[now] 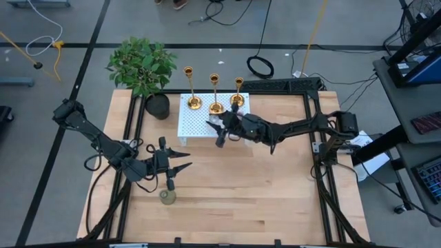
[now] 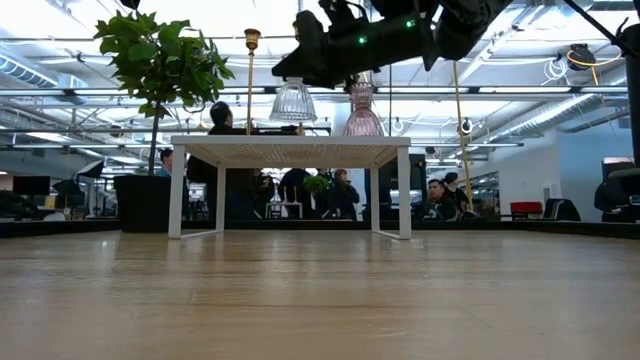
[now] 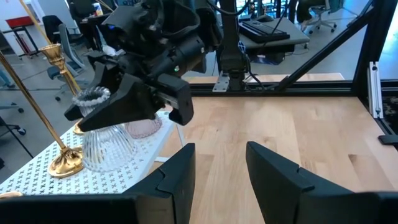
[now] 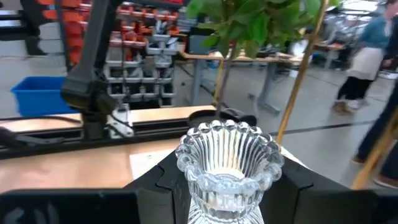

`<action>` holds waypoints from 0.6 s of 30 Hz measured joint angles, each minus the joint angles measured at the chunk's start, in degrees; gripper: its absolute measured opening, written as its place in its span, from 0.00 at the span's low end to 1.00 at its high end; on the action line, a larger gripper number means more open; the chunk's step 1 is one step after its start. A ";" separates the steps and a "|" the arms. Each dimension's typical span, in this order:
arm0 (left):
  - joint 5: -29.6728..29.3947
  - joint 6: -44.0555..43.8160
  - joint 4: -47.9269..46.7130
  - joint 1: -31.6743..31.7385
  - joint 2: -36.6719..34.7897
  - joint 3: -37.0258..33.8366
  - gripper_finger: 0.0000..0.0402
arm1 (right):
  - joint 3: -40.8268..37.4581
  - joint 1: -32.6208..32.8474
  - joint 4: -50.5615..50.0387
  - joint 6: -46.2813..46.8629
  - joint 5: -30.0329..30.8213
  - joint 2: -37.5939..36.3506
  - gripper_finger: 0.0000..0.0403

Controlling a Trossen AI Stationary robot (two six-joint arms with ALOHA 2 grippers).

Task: Pick & Place candle stick holders
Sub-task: Put the right transparent candle holder on the shelf

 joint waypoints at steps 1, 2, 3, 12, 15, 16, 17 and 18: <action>0.00 0.00 0.05 0.00 0.00 0.00 0.37 | 0.00 0.42 0.25 -0.06 1.09 0.00 0.32; 0.02 0.02 0.18 0.02 0.00 0.00 0.37 | 0.00 0.81 0.64 0.07 1.77 0.00 0.32; 0.02 0.10 0.38 0.01 0.00 0.00 0.37 | 0.00 1.18 0.95 0.11 1.93 -0.21 0.32; 0.03 0.97 0.84 0.01 0.00 0.00 0.37 | 5.00 4.18 -5.24 -0.45 2.29 -0.72 0.32; 0.00 1.14 1.07 0.00 0.00 0.00 0.37 | 5.10 4.14 -4.41 1.81 4.55 -0.30 0.32; 0.00 1.16 1.22 0.01 0.00 0.00 0.37 | 5.16 4.08 -2.48 2.31 5.41 0.65 0.32; -0.02 1.16 1.27 0.00 0.00 0.00 0.37 | 5.25 3.85 -0.19 2.52 5.36 1.72 0.32; -0.02 1.22 1.25 0.00 0.00 0.00 0.37 | 5.27 3.68 1.01 2.48 5.17 2.56 0.32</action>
